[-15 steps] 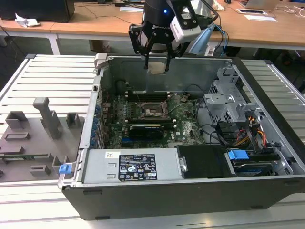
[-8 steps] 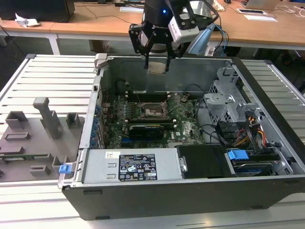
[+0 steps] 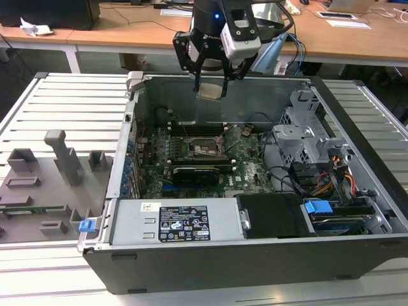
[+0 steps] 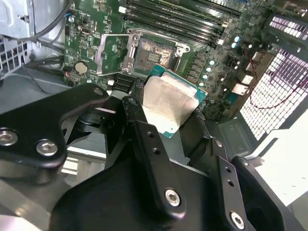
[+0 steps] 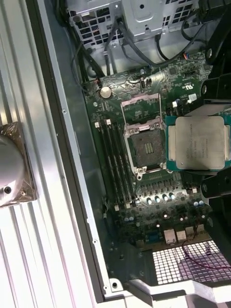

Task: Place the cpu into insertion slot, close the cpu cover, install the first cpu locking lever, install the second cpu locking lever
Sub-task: 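Place the cpu into insertion slot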

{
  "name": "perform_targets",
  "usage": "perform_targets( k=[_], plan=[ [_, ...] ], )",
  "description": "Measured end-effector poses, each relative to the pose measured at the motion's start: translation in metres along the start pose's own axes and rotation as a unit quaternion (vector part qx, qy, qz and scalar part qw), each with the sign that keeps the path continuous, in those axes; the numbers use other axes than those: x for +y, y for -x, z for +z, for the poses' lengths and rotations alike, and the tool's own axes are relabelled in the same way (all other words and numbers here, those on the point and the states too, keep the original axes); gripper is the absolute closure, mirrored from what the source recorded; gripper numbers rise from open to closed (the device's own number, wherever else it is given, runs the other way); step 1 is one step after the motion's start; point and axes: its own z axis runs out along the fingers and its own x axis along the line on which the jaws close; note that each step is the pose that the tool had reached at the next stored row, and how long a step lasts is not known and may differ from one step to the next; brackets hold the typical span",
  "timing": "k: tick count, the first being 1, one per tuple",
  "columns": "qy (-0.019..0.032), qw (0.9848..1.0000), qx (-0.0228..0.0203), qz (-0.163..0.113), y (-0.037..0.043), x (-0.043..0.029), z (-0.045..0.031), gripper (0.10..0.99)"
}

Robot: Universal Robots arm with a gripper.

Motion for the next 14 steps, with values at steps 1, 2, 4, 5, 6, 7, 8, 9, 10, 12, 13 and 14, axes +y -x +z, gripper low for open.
perform_targets(
  k=[1, 2, 4, 5, 6, 7, 8, 9, 10, 12, 13, 14],
  plan=[
    [0.0000, 1.0000, -0.0004, 0.005, 0.0000, 0.0000, 0.0001, 0.549],
    [0.0002, 0.9999, -0.0012, 0.013, 0.0000, 0.0000, 0.0003, 0.549],
    [0.0003, 0.9997, -0.0020, 0.023, 0.0000, 0.0000, 0.0005, 0.549],
    [0.0004, 0.9996, -0.0024, 0.027, 0.0000, 0.0000, 0.0006, 0.549],
    [0.0005, 0.9995, -0.0027, 0.031, 0.0000, -0.0001, 0.0007, 0.549],
    [0.0006, 0.9994, -0.0030, 0.034, 0.0000, 0.0000, 0.0008, 0.549],
    [0.0007, 0.9993, -0.0033, 0.038, 0.0000, -0.0001, 0.0008, 0.549],
    [0.0007, 0.9991, -0.0037, 0.042, 0.0000, -0.0001, 0.0009, 0.549],
    [0.0008, 0.9990, -0.0040, 0.045, 0.0000, -0.0001, 0.0009, 0.549],
    [0.0010, 0.9985, -0.0047, 0.054, 0.0000, -0.0001, 0.0009, 0.549],
    [0.0010, 0.9983, -0.0051, 0.058, 0.0000, -0.0001, 0.0010, 0.549],
    [0.0011, 0.9981, -0.0054, 0.061, 0.0000, -0.0001, 0.0010, 0.549]
  ],
)
